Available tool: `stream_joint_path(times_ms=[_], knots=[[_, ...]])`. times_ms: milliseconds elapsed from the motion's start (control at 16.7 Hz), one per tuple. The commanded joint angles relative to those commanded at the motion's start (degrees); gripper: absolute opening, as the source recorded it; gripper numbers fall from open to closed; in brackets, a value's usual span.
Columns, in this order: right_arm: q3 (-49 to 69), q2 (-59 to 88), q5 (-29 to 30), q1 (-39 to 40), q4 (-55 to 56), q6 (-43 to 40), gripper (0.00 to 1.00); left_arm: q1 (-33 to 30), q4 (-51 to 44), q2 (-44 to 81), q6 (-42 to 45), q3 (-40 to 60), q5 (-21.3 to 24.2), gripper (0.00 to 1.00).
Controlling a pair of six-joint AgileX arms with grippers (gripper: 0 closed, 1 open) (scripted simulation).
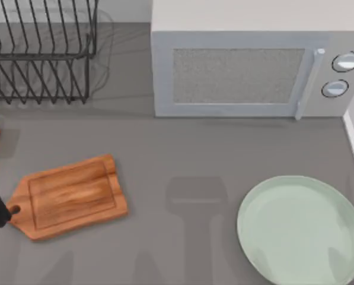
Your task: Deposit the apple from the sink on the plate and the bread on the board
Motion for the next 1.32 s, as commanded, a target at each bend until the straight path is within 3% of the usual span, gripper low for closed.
stream_joint_path(times_ms=[420,960,1320], knots=[[18.72,21.03,0.03,-2.48,-12.20,-2.27,1.00,0.00,0.00,0.00,0.00,0.00,0.00,1.00],[60.80,78.32,0.10,-7.94,-39.06,-7.26,1.00,0.00,0.00,0.00,0.00,0.00,0.00,1.00],[84.46,108.46,0.14,-11.05,-54.33,-10.10,1.00,0.00,0.00,0.00,0.00,0.00,0.00,1.00]])
